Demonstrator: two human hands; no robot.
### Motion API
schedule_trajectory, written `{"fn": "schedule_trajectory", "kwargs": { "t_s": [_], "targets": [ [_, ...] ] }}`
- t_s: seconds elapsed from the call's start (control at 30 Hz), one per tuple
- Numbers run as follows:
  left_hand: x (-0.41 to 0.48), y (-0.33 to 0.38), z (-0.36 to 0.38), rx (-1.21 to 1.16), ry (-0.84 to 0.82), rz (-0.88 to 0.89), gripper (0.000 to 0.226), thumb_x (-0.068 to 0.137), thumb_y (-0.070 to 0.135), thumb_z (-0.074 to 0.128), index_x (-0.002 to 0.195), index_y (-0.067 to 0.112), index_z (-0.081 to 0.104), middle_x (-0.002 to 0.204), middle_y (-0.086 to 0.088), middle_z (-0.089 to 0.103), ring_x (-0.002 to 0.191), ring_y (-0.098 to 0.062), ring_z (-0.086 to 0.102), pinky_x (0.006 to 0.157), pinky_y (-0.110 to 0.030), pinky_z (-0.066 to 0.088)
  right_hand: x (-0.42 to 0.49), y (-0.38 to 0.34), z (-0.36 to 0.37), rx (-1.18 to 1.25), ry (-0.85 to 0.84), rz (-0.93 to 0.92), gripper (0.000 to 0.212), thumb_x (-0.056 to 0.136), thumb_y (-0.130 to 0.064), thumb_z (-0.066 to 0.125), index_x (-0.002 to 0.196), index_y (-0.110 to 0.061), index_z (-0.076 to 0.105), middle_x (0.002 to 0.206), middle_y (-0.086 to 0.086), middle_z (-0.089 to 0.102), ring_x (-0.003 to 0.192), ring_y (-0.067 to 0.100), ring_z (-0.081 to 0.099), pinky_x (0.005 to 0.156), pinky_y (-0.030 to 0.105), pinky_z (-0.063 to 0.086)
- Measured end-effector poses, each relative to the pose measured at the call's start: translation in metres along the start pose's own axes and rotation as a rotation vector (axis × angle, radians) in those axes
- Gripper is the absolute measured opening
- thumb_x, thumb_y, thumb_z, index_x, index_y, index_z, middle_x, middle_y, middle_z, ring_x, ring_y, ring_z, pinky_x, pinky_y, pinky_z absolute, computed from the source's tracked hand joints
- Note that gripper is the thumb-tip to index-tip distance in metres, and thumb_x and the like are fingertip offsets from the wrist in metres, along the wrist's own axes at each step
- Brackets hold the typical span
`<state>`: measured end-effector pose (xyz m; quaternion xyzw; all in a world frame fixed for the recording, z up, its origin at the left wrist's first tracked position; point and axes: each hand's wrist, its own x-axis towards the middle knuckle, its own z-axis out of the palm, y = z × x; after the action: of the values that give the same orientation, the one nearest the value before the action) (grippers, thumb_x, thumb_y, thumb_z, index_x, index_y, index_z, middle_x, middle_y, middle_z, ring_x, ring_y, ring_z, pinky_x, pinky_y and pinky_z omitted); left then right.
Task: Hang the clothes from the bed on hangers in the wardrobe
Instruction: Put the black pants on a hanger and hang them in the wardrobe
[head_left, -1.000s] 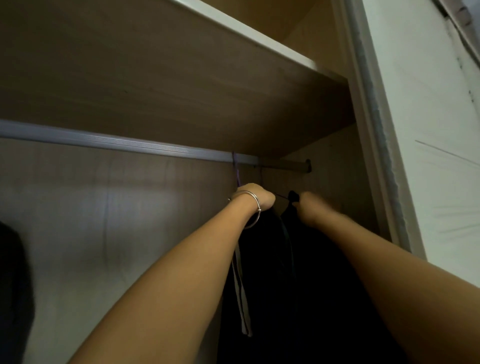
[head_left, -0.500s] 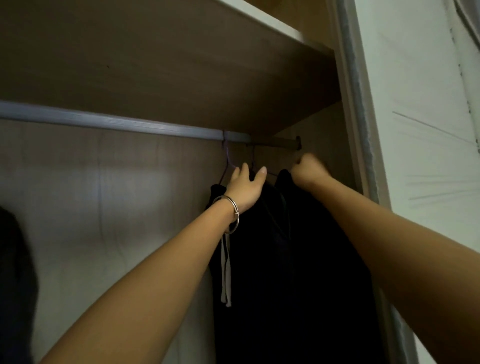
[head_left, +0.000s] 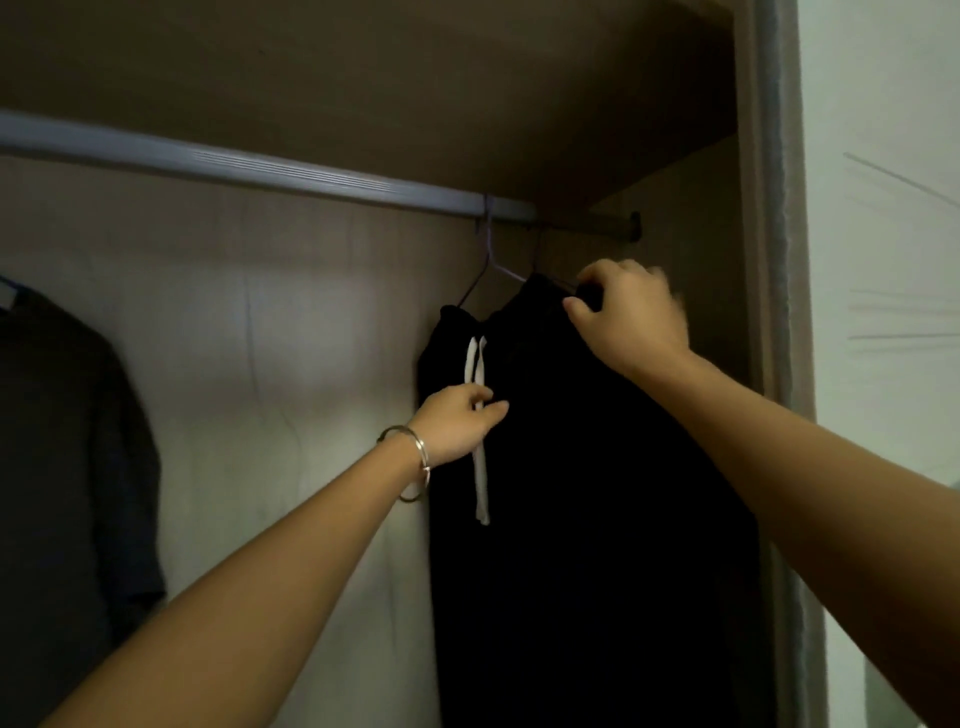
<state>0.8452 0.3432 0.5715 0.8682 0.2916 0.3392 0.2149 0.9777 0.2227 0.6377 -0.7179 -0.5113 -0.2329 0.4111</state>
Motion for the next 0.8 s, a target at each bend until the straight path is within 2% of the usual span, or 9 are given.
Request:
{"fn": "schedule_trajectory", "kwargs": {
  "t_s": [0.07, 0.17, 0.3, 0.4, 0.53, 0.6, 0.7, 0.8],
  "targets": [
    [-0.026, -0.012, -0.026, 0.150, 0.105, 0.008, 0.032, 0.090, 0.027, 0.051, 0.115, 0.010, 0.062, 0.119, -0.006, 0.064, 0.112, -0.019, 0.058, 0.089, -0.021, 0.040, -0.007, -0.018, 0.005, -0.104, 0.144, -0.147, 0.035, 0.092, -0.032, 0.049, 0.126, -0.023, 0.050, 0.131, 0.003, 0.049, 0.129, 0.026, 0.035, 0.108, 0.046, 0.027],
    [-0.072, -0.020, -0.084, 0.397, 0.291, -0.020, 0.028, 0.088, 0.030, 0.052, 0.103, 0.013, 0.068, 0.107, -0.005, 0.070, 0.102, -0.021, 0.063, 0.087, -0.023, 0.045, -0.018, -0.062, 0.024, -0.049, 0.225, -0.314, 0.026, 0.090, -0.030, 0.047, 0.112, -0.022, 0.058, 0.118, 0.002, 0.059, 0.119, 0.025, 0.044, 0.099, 0.039, 0.031],
    [-0.135, -0.013, -0.169, 0.635, 0.685, -0.081, 0.034, 0.079, 0.039, 0.045, 0.094, 0.020, 0.069, 0.102, -0.008, 0.072, 0.098, -0.030, 0.064, 0.087, -0.039, 0.051, -0.028, -0.133, 0.056, 0.164, 0.137, -0.439, 0.022, 0.087, -0.026, 0.049, 0.101, -0.023, 0.065, 0.103, 0.000, 0.068, 0.106, 0.026, 0.054, 0.088, 0.034, 0.038],
    [-0.176, -0.005, -0.224, 0.845, 0.853, -0.179, 0.026, 0.083, 0.033, 0.049, 0.097, 0.022, 0.068, 0.105, -0.012, 0.070, 0.100, -0.034, 0.062, 0.086, -0.042, 0.051, -0.037, -0.187, 0.074, 0.330, 0.021, -0.482, 0.023, 0.087, -0.024, 0.048, 0.101, -0.022, 0.066, 0.101, 0.000, 0.070, 0.100, 0.025, 0.059, 0.088, 0.034, 0.043],
    [-0.219, -0.004, -0.282, 1.105, 0.899, -0.327, 0.029, 0.085, 0.024, 0.047, 0.106, 0.016, 0.065, 0.112, -0.016, 0.066, 0.107, -0.038, 0.055, 0.088, -0.041, 0.046, -0.045, -0.256, 0.091, 0.493, -0.180, -0.493, 0.022, 0.085, -0.026, 0.051, 0.097, -0.021, 0.068, 0.103, 0.004, 0.071, 0.099, 0.026, 0.063, 0.089, 0.040, 0.051],
    [-0.234, -0.008, -0.309, 1.156, 0.888, -0.396, 0.031, 0.085, 0.017, 0.046, 0.110, 0.011, 0.063, 0.118, -0.019, 0.061, 0.110, -0.040, 0.052, 0.094, -0.042, 0.045, -0.050, -0.290, 0.095, 0.563, -0.240, -0.497, 0.021, 0.082, -0.026, 0.053, 0.096, -0.021, 0.069, 0.104, 0.006, 0.071, 0.101, 0.028, 0.063, 0.090, 0.039, 0.051],
    [-0.245, -0.012, -0.343, 0.956, 0.857, -0.555, 0.036, 0.087, 0.006, 0.043, 0.120, 0.005, 0.058, 0.129, -0.021, 0.055, 0.120, -0.036, 0.049, 0.101, -0.036, 0.038, -0.059, -0.342, 0.098, 0.726, -0.307, -0.474, 0.021, 0.082, -0.026, 0.056, 0.097, -0.018, 0.068, 0.107, 0.010, 0.070, 0.105, 0.029, 0.061, 0.091, 0.037, 0.050],
    [-0.245, -0.022, -0.362, 0.826, 0.694, -0.725, 0.035, 0.090, 0.007, 0.044, 0.123, -0.002, 0.054, 0.133, -0.021, 0.052, 0.124, -0.033, 0.049, 0.102, -0.033, 0.037, -0.066, -0.390, 0.099, 0.873, -0.379, -0.395, 0.033, 0.084, -0.034, 0.056, 0.108, -0.011, 0.062, 0.115, 0.014, 0.064, 0.110, 0.033, 0.057, 0.089, 0.035, 0.047]
  ]
}}
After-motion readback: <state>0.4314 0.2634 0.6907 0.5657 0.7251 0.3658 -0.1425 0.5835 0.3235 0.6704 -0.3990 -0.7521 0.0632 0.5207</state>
